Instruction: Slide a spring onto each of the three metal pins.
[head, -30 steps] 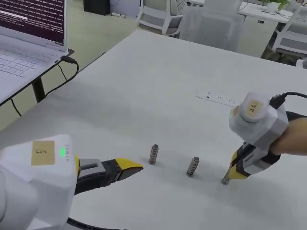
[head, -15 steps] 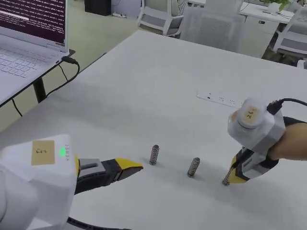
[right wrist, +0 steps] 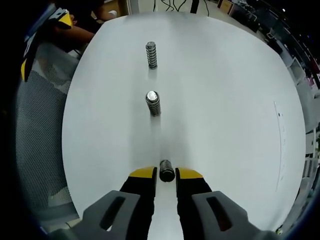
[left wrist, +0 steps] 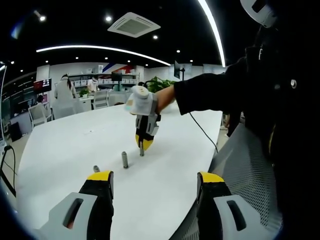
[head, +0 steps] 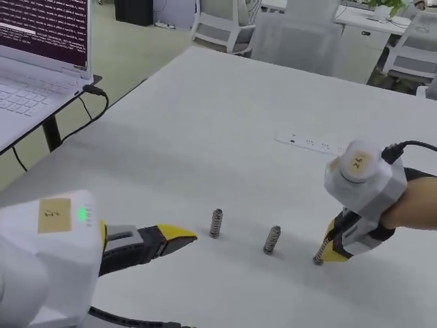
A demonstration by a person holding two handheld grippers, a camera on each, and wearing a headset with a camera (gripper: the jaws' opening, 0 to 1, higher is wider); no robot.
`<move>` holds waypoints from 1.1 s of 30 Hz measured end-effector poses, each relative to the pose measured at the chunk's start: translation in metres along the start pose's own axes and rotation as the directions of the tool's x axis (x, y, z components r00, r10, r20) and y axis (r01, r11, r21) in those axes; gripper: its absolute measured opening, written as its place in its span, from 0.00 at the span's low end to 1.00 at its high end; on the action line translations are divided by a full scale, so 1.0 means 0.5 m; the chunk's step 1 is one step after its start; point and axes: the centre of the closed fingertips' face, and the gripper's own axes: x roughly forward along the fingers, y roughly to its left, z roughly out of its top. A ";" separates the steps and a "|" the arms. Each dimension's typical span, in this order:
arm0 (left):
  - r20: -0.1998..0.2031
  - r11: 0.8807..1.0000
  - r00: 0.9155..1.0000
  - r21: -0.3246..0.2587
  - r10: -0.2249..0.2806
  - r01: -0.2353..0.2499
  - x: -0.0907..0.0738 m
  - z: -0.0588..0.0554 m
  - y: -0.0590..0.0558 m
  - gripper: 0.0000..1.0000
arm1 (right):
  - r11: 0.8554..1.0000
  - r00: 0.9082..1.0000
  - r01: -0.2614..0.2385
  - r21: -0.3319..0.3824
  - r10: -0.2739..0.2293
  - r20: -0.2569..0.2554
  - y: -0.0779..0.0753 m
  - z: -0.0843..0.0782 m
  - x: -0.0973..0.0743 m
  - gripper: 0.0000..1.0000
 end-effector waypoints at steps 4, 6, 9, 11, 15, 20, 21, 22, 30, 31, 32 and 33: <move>-0.001 1.000 1.000 0.008 -0.002 0.002 -0.002 0.006 0.005 0.64 | 1.000 1.000 0.012 0.014 -0.013 0.016 -0.001 -0.002 -0.007 0.18; -0.001 1.000 1.000 0.010 -0.001 0.001 -0.004 0.008 0.011 0.64 | 0.999 0.999 0.019 0.026 -0.019 0.029 -0.001 -0.002 -0.011 0.19; -0.002 1.000 1.000 0.003 0.002 -0.002 -0.007 0.008 0.022 0.63 | 0.999 0.998 0.024 0.045 -0.027 0.054 0.003 -0.003 -0.017 0.21; 0.003 1.000 1.000 -0.003 0.007 -0.007 -0.009 0.009 0.030 0.63 | 0.998 0.997 0.030 0.055 -0.033 0.066 0.006 -0.004 -0.022 0.23; 0.011 1.000 1.000 -0.021 0.016 -0.016 -0.009 0.008 0.046 0.63 | 0.996 0.993 0.049 0.074 -0.057 0.106 0.013 -0.002 -0.037 0.25; 0.006 1.000 1.000 -0.019 0.026 -0.025 -0.006 0.008 0.067 0.64 | 0.991 0.981 0.082 0.103 -0.098 0.170 0.023 0.005 -0.059 0.28; 0.006 0.999 1.000 -0.018 0.027 -0.027 -0.005 0.008 0.071 0.64 | 0.990 0.978 0.085 0.111 -0.104 0.181 0.025 0.006 -0.063 0.28; 0.007 0.999 1.000 -0.016 0.030 -0.029 -0.004 0.009 0.076 0.64 | 0.989 0.974 0.090 0.120 -0.113 0.199 0.027 0.007 -0.069 0.29; 0.009 0.999 0.999 -0.030 0.039 -0.039 0.011 0.007 0.094 0.64 | 0.975 0.930 0.102 0.197 -0.164 0.329 0.054 0.011 -0.113 0.31; 0.009 0.999 0.999 -0.032 0.040 -0.040 0.014 0.005 0.096 0.64 | 0.973 0.925 0.102 0.206 -0.169 0.340 0.056 0.010 -0.116 0.32; 0.010 0.999 0.999 -0.034 0.041 -0.041 0.015 0.004 0.097 0.64 | 0.971 0.917 0.108 0.212 -0.180 0.355 0.058 0.007 -0.122 0.32; 0.010 0.998 0.999 -0.037 0.041 -0.041 0.017 0.002 0.099 0.64 | 0.970 0.911 0.111 0.219 -0.187 0.369 0.060 0.006 -0.126 0.32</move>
